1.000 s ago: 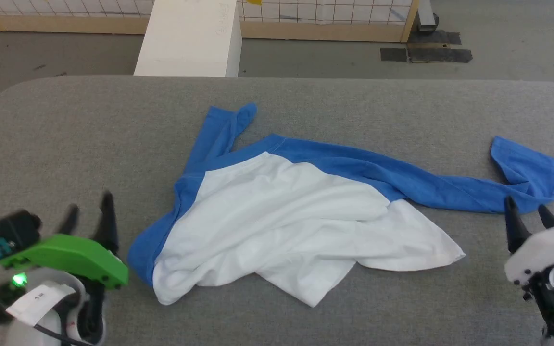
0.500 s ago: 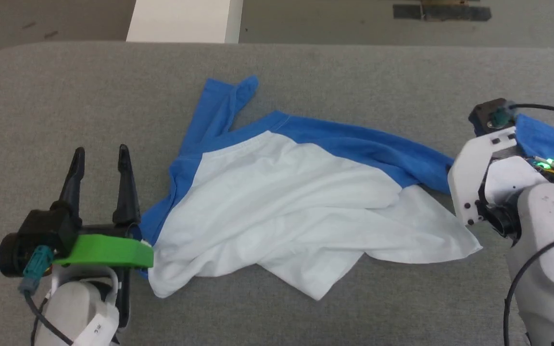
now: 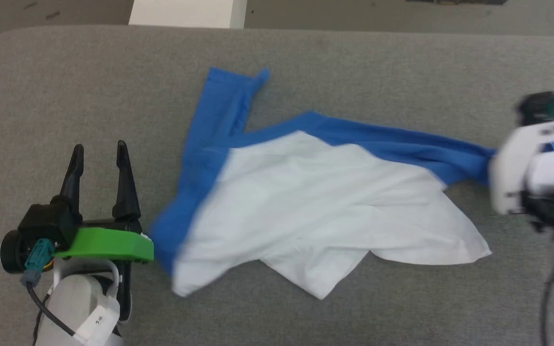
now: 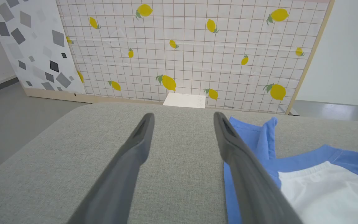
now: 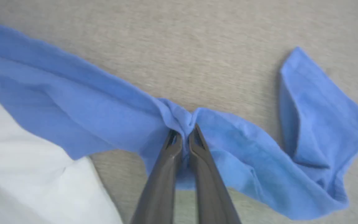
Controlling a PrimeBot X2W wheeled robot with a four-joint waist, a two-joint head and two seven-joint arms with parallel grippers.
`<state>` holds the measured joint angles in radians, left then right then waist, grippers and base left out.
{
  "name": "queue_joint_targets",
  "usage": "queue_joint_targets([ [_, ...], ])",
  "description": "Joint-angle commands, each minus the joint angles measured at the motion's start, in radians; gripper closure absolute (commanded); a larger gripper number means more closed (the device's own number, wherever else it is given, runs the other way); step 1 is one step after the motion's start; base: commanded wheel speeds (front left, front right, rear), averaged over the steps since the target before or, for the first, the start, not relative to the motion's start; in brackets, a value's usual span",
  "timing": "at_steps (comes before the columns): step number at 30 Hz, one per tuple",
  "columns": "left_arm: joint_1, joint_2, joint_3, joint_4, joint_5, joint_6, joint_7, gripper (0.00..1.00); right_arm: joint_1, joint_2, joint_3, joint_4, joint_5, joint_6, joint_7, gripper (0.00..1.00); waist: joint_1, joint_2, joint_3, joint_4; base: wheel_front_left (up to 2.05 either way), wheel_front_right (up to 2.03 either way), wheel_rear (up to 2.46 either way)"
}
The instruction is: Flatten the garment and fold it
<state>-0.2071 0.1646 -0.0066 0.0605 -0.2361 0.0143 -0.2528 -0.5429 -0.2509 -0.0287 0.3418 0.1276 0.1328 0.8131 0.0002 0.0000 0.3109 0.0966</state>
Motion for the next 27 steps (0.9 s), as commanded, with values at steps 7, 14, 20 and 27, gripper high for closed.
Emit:
queue_joint_targets([
  [7,0.01,-0.004,0.003,0.011,-0.007,0.001,-0.008,0.0,0.146,-0.051,-0.349,-0.079,-0.077,-0.002,0.03,1.0,-0.0002,0.0,-0.079,-0.054,0.0,0.0,0.0],
  [14,0.039,0.0,0.003,0.018,-0.021,0.002,0.007,0.0,0.225,0.07,-0.479,-0.175,-0.098,-0.002,-0.057,0.0,-0.0002,0.0,-0.114,-0.082,0.0,0.0,0.0],
  [20,0.048,-0.003,-0.023,-0.031,-0.048,-0.014,0.09,0.0,0.249,0.165,-0.494,-0.291,-0.027,-0.002,-0.311,0.0,-0.0002,0.0,-0.159,-0.098,0.0,0.0,0.0],
  [27,0.044,0.011,-0.255,-0.106,-0.087,-0.117,0.472,0.0,0.363,0.198,-0.453,-0.319,0.03,-0.002,-0.377,0.0,-0.0002,0.0,-0.173,-0.127,0.0,0.0,0.0],
])
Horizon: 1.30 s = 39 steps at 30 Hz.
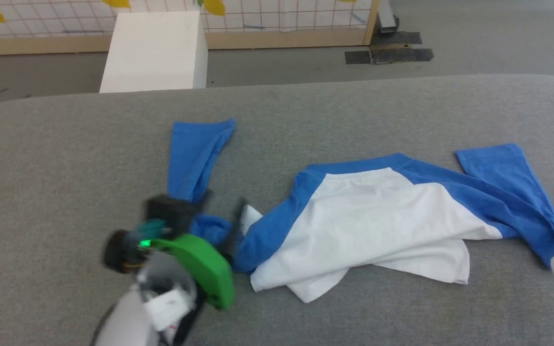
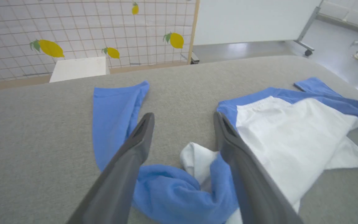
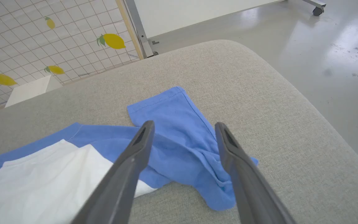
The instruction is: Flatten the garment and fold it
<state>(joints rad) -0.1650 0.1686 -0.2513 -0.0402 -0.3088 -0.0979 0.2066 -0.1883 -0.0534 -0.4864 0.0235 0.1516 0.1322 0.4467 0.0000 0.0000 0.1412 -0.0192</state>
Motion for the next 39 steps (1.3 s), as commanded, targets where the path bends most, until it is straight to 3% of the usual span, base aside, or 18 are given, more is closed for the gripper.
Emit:
queue_joint_targets([
  [1,0.002,0.009,-0.044,-0.016,-0.023,-0.012,0.06,0.0,0.018,0.002,0.011,0.002,0.009,-0.002,-0.012,0.0,0.0,0.0,-0.003,-0.016,0.0,0.0,0.0],
  [4,0.008,0.014,-0.13,-0.035,-0.063,-0.022,0.213,0.0,0.035,0.003,0.027,0.022,0.029,-0.002,-0.019,0.0,0.0,0.0,0.004,-0.027,0.0,0.0,0.0],
  [8,0.014,0.033,-0.169,-0.033,-0.082,-0.013,0.359,0.0,0.044,0.003,0.047,0.031,0.05,-0.002,-0.029,0.0,0.0,0.0,0.019,-0.04,0.0,0.0,0.0],
  [17,-0.01,0.035,-0.152,0.068,-0.072,0.032,0.387,0.0,0.043,0.003,0.056,0.052,0.066,-0.002,-0.056,0.0,0.0,0.0,0.041,-0.043,0.0,0.0,0.0],
  [18,-0.013,0.032,-0.15,0.074,-0.073,0.035,0.382,0.65,0.043,0.003,0.056,0.054,0.068,-0.002,-0.058,0.0,0.0,0.0,0.042,-0.043,0.0,0.0,0.0],
  [19,-0.014,0.029,-0.148,0.078,-0.075,0.038,0.375,1.0,0.044,0.003,0.057,0.057,0.067,-0.002,-0.061,0.0,0.0,0.0,0.043,-0.043,0.0,0.0,0.0],
  [26,-0.009,0.016,-0.121,0.056,-0.141,0.029,0.359,1.0,0.053,0.003,0.066,0.08,0.07,-0.002,-0.074,0.0,0.0,0.0,0.036,-0.034,0.0,0.0,0.0],
  [33,-0.09,0.02,0.012,-0.044,-0.29,0.041,0.401,1.0,0.039,0.003,0.078,0.088,0.065,-0.002,-0.081,0.0,0.0,0.0,0.052,-0.028,0.0,0.0,0.0],
  [39,-0.258,0.06,0.129,0.066,-0.314,0.09,0.402,1.0,0.006,0.003,0.111,0.091,0.069,-0.002,-0.085,0.0,0.0,0.0,0.104,-0.043,0.0,0.0,0.0],
])
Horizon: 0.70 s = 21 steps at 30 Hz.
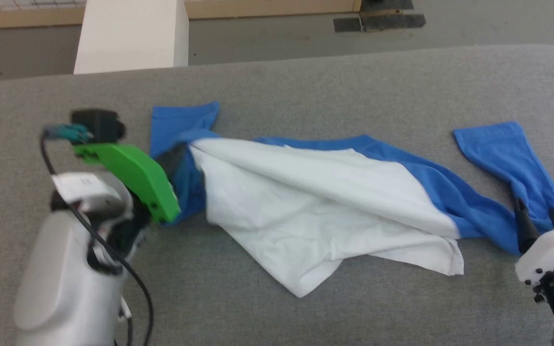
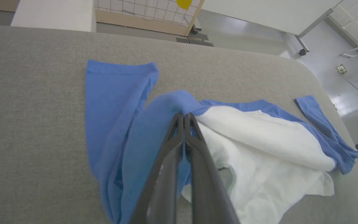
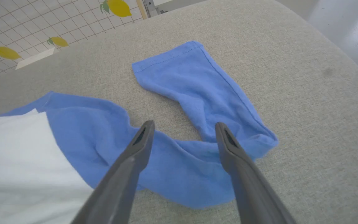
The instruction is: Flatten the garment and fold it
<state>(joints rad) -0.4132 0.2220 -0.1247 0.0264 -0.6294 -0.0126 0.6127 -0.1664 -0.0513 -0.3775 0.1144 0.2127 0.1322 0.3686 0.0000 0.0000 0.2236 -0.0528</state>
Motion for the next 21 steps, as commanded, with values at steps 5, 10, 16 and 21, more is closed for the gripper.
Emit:
queue_joint_targets([
  [5,-0.118,0.017,0.027,0.217,0.057,0.056,-0.049,1.0,-0.044,0.001,0.034,0.012,0.016,-0.002,-0.017,0.0,0.0,0.0,0.073,-0.024,0.0,0.0,0.0],
  [10,-0.173,0.008,0.039,0.382,0.079,0.087,-0.114,0.0,-0.06,0.001,0.059,0.03,0.013,-0.002,-0.028,0.0,0.0,0.0,0.088,-0.028,0.0,0.0,0.0],
  [16,-0.181,0.004,0.076,0.336,0.087,0.04,-0.352,0.0,-0.043,0.001,0.066,0.02,0.011,-0.002,-0.046,0.0,0.0,0.0,0.04,-0.002,0.0,0.0,0.0],
  [21,-0.065,0.029,0.076,0.194,0.185,0.026,-0.623,0.0,-0.004,0.001,0.085,-0.038,-0.005,-0.002,-0.035,0.0,0.0,0.0,-0.014,0.019,0.0,0.0,0.0],
])
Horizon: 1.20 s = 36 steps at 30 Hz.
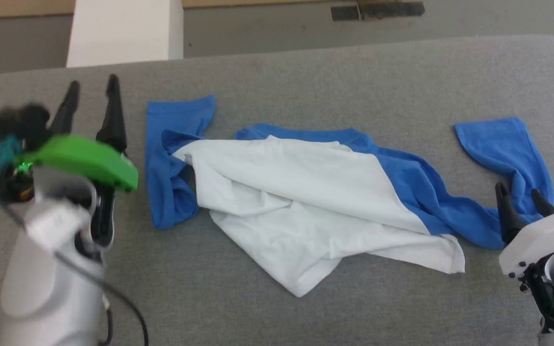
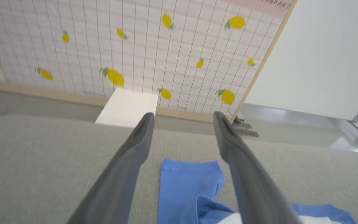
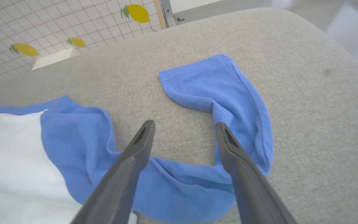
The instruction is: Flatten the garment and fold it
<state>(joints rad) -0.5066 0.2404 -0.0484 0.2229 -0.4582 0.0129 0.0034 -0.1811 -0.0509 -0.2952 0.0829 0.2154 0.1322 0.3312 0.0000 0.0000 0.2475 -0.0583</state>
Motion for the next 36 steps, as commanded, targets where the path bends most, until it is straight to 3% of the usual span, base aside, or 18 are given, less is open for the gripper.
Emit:
queue_joint_targets([
  [1,0.072,0.013,-0.006,-0.033,0.039,0.001,-0.07,0.0,0.024,0.001,0.014,-0.028,-0.016,-0.002,0.012,0.0,0.0,0.0,-0.047,0.028,0.0,0.0,0.0],
  [5,0.225,-0.002,-0.015,-0.11,0.108,0.034,-0.222,0.0,0.07,0.001,0.092,-0.121,-0.017,-0.002,0.078,0.0,0.0,0.0,-0.078,0.038,0.0,0.0,0.0],
  [12,0.397,-0.058,-0.014,-0.168,0.123,0.078,-0.256,0.0,0.065,0.001,0.35,-0.193,-0.023,-0.002,0.292,0.0,0.0,0.0,-0.1,0.044,0.0,0.0,0.0],
  [22,0.398,-0.073,-0.042,-0.195,0.121,0.076,-0.243,0.0,-0.143,-0.047,0.659,0.087,-0.075,-0.002,0.475,0.0,0.0,0.0,-0.06,0.102,0.0,0.0,0.0],
  [29,0.382,-0.077,-0.059,-0.17,0.109,0.063,-0.234,0.0,-0.178,-0.057,0.787,0.252,0.016,-0.002,0.536,0.0,0.0,0.0,-0.047,0.129,0.0,0.0,0.0],
  [30,0.381,-0.077,-0.06,-0.166,0.107,0.062,-0.234,0.0,-0.181,-0.06,0.801,0.254,0.045,-0.002,0.543,0.57,0.0,0.0,-0.047,0.129,0.0,0.0,0.0],
  [31,0.381,-0.077,-0.061,-0.164,0.106,0.062,-0.233,0.0,-0.183,-0.064,0.811,0.247,0.071,-0.002,0.542,1.0,0.0,0.0,-0.049,0.129,0.0,0.0,0.0],
  [36,0.387,-0.076,-0.067,-0.152,0.1,0.059,-0.229,0.0,-0.146,-0.16,0.924,0.117,0.269,-0.002,0.658,1.0,0.0,0.0,-0.077,0.123,0.0,0.0,0.0],
])
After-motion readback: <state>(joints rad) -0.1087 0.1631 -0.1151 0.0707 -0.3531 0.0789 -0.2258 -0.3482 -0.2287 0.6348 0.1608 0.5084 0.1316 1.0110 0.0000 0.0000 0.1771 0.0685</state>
